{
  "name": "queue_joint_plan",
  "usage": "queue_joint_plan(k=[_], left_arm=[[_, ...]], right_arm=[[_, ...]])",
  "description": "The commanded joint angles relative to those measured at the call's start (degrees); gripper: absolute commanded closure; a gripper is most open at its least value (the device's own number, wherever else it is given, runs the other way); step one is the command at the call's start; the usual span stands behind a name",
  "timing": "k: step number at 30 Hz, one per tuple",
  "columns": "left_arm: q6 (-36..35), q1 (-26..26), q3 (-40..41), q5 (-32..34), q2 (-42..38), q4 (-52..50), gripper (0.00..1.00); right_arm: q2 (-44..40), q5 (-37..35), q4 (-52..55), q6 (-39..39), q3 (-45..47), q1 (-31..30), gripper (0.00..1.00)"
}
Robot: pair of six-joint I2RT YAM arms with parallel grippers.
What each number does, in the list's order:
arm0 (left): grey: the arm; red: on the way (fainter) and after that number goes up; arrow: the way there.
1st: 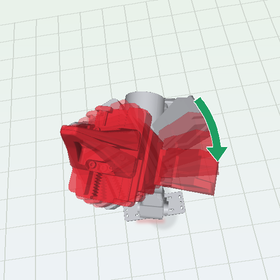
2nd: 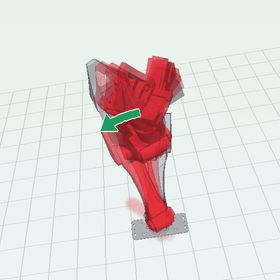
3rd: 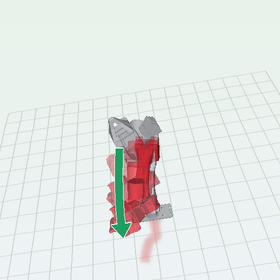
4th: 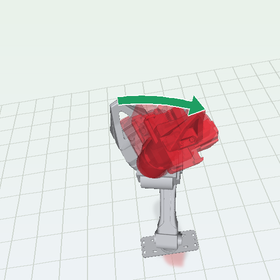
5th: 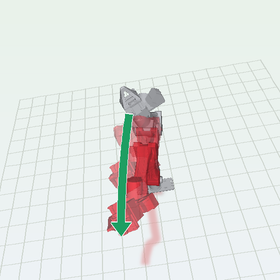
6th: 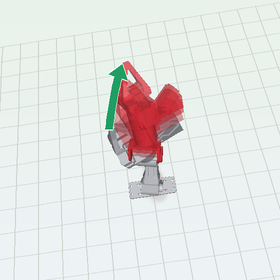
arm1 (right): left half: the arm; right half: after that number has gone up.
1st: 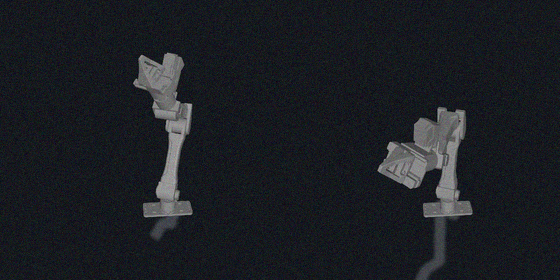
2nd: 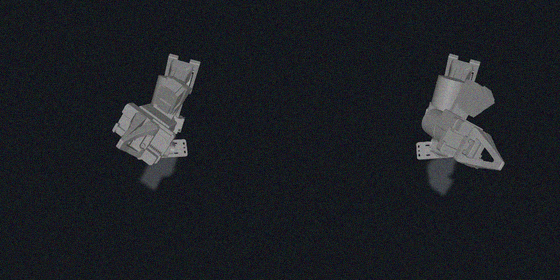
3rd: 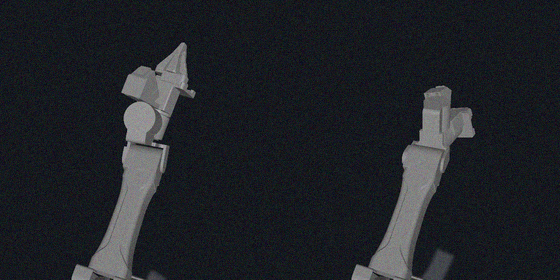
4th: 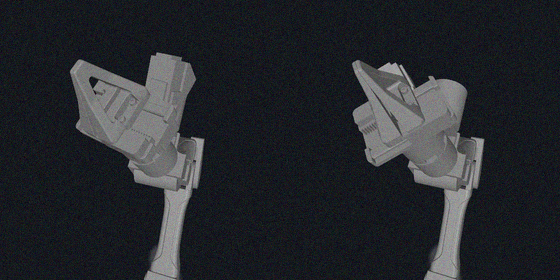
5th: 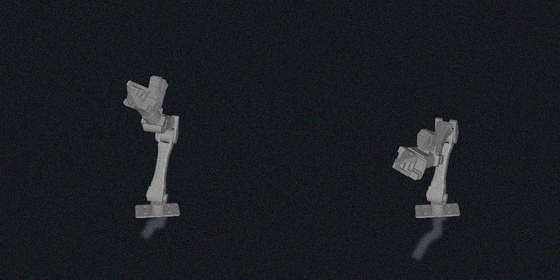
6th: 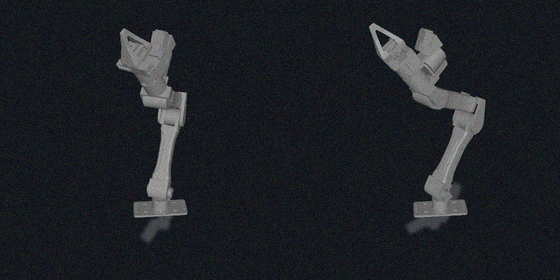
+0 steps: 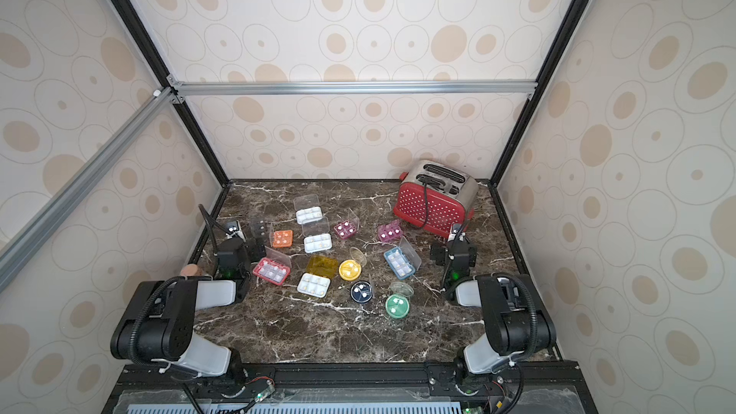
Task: Close pillboxes
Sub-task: Close the lid on the pillbox.
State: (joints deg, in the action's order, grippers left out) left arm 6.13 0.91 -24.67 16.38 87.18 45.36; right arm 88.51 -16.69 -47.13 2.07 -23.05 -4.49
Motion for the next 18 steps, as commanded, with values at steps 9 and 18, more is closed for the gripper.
queue_joint_plan(k=[9,18], left_arm=[[-0.9,0.0,-0.4,0.3,0.2,1.0,0.01],[-0.9,0.0,-0.4,0.3,0.3,0.9,0.01]], right_arm=[[-0.4,-0.7,-0.6,-0.5,-0.1,-0.3,0.0],[-0.2,-0.5,-0.3,-0.3,-0.4,-0.2,0.01]])
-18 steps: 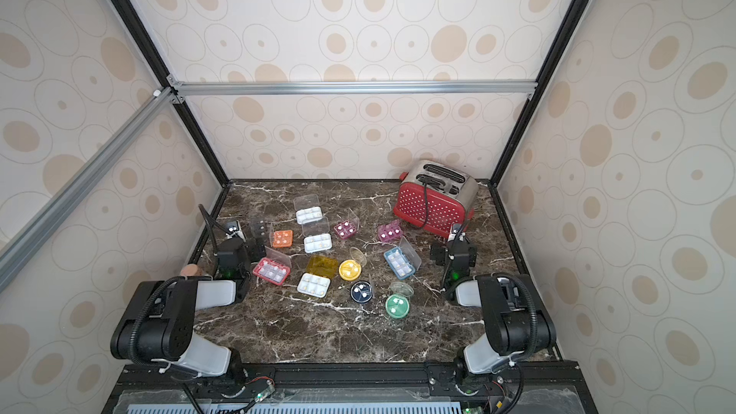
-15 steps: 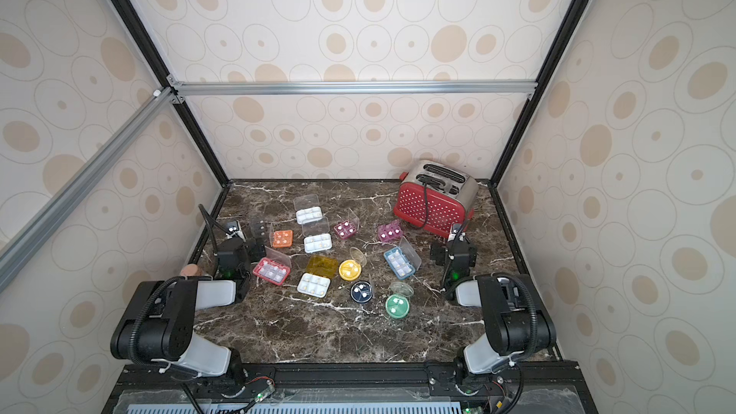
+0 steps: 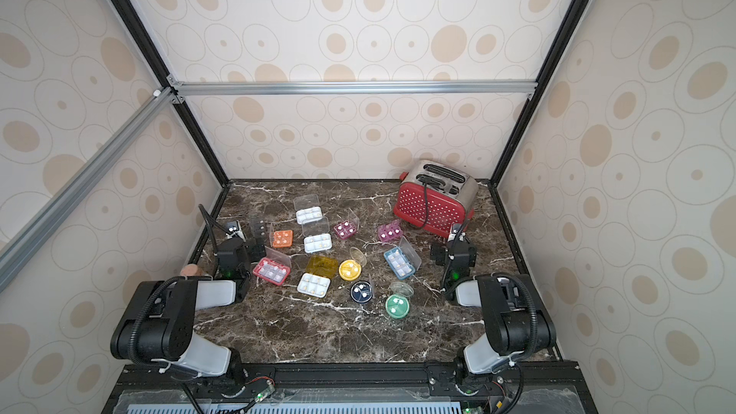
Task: Close pillboxes
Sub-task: Close the lid on the pillbox.
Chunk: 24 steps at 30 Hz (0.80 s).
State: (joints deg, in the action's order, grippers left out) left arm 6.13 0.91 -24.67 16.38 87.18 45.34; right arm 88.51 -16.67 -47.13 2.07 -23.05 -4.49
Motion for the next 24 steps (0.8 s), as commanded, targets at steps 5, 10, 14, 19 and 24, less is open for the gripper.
queue_joint_plan(k=[5,10,14,19,24], left_arm=[[-1.1,0.1,0.2,0.3,0.0,1.7,0.01],[-0.9,0.1,-2.9,0.9,-4.1,-7.1,0.01],[0.1,0.1,-5.6,4.4,-10.7,-15.9,0.01],[3.7,0.1,-11.1,13.1,-21.3,-30.5,0.01],[9.2,-2.3,-23.7,14.1,-32.0,-52.2,0.01]], right_arm=[[-0.6,-0.1,-1.0,-0.5,0.0,0.1,0.01],[-13.2,-0.4,28.5,3.3,-8.3,0.0,0.02],[-18.0,1.7,48.2,7.2,-14.9,-0.9,0.01],[-18.8,6.1,71.0,17.2,-23.4,-4.1,0.02],[-15.8,11.5,84.7,21.9,-27.4,-7.2,0.01]])
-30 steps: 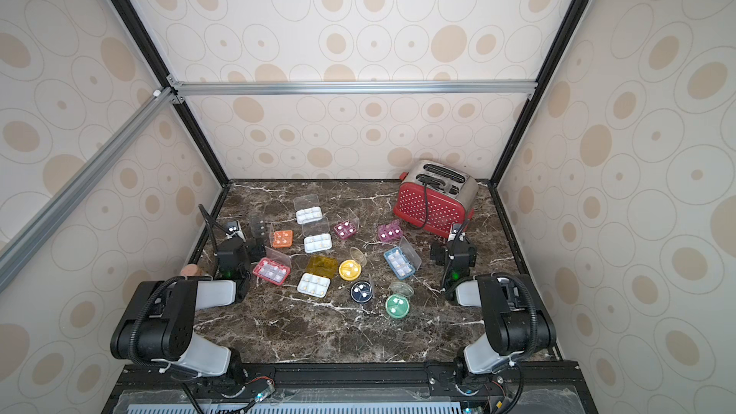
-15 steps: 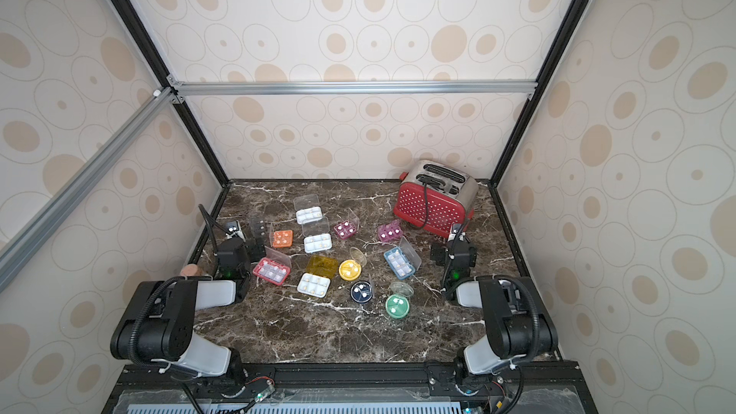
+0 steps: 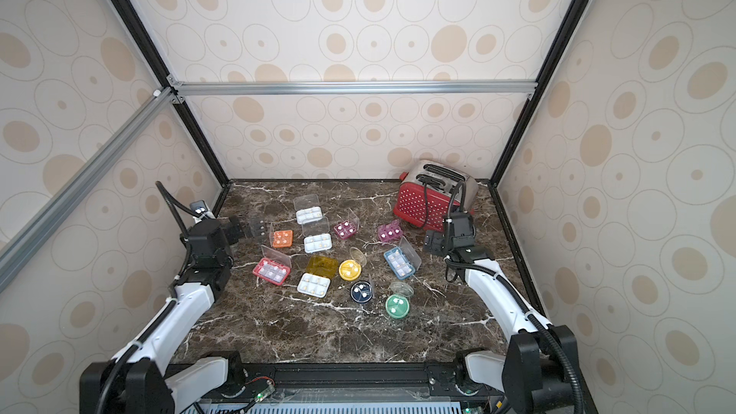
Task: Close pillboxes
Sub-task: Close the lid on the pillbox.
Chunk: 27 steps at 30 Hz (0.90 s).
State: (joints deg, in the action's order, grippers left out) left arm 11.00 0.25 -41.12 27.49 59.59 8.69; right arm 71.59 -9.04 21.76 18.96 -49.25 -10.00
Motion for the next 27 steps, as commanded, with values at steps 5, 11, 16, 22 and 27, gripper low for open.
queue_joint_plan(k=[5,11,16,22,27], left_arm=[[9.9,-7.7,-20.4,-3.5,-7.1,-40.1,0.01],[19.4,-20.4,-20.9,-17.4,-8.2,-53.8,0.01],[25.1,-36.3,-16.3,-20.1,-2.0,-51.7,0.01],[35.8,-49.1,-8.9,-30.7,3.6,-32.2,0.01],[45.0,-57.2,-4.4,-33.5,12.6,-16.8,0.12]], right_arm=[[-3.0,7.2,20.8,7.4,-1.1,-5.7,0.01],[-6.9,13.6,28.6,8.4,-1.7,-8.6,0.04],[-8.9,19.0,29.6,8.8,-1.3,-10.7,0.19],[-9.5,21.9,27.5,9.3,-0.8,-11.0,0.24],[-9.0,22.8,25.4,11.7,0.1,-11.0,0.35]])
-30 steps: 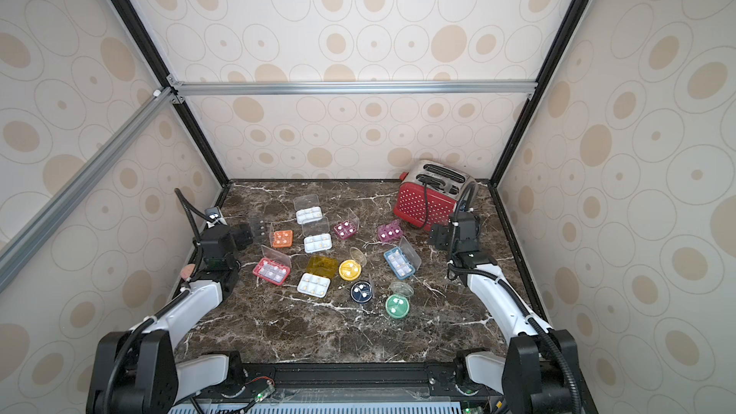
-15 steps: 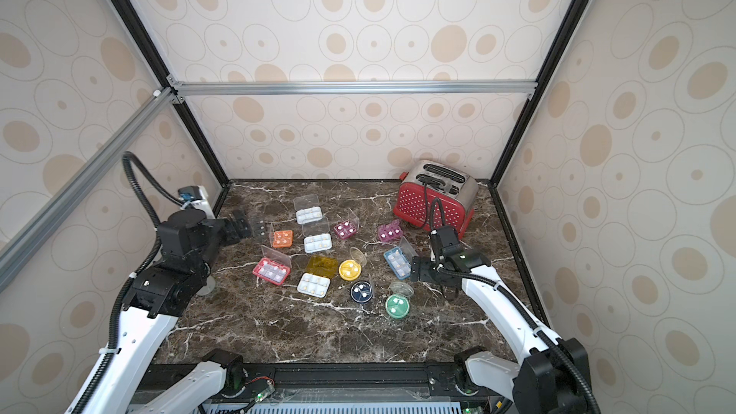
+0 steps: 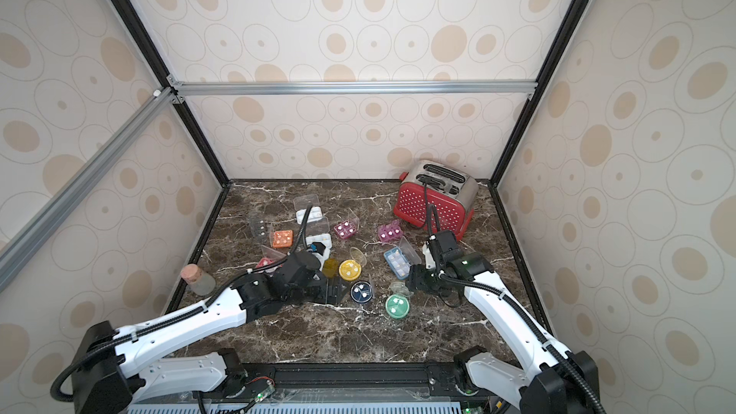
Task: Close pillboxes
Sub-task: Close the lid on the pillbox.
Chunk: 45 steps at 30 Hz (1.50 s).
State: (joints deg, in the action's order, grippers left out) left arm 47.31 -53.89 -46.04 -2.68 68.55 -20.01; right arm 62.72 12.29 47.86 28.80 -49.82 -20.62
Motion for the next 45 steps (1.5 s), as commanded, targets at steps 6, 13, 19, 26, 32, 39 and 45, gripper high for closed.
queue_joint_plan(k=[6,13,19,26,32,39,45], left_arm=[[17.5,-7.7,1.7,-3.8,14.6,24.7,0.29],[22.8,-8.9,1.5,-3.0,22.6,30.5,0.42],[23.6,-9.0,0.0,-4.2,26.9,31.6,0.52],[23.6,-9.1,-1.8,-5.5,30.9,32.1,0.54],[22.9,-9.1,-4.2,-7.5,33.7,32.3,0.63],[22.7,-9.1,-5.8,-8.3,36.0,31.5,0.65],[22.7,-9.1,-6.9,-8.5,37.2,30.7,0.68]], right_arm=[[0.0,2.6,-2.7,3.1,1.7,-0.4,0.43],[-1.0,1.9,-3.4,3.2,3.7,-0.4,0.49],[-0.9,2.0,-5.7,4.4,5.0,-0.4,0.55],[0.9,1.6,-6.0,3.9,4.1,-0.4,0.6],[2.6,2.5,-7.6,3.1,3.9,-0.4,0.67],[7.2,2.2,-8.6,0.4,1.1,-0.4,0.65],[10.3,4.4,-9.9,-0.8,0.3,-0.4,0.58]])
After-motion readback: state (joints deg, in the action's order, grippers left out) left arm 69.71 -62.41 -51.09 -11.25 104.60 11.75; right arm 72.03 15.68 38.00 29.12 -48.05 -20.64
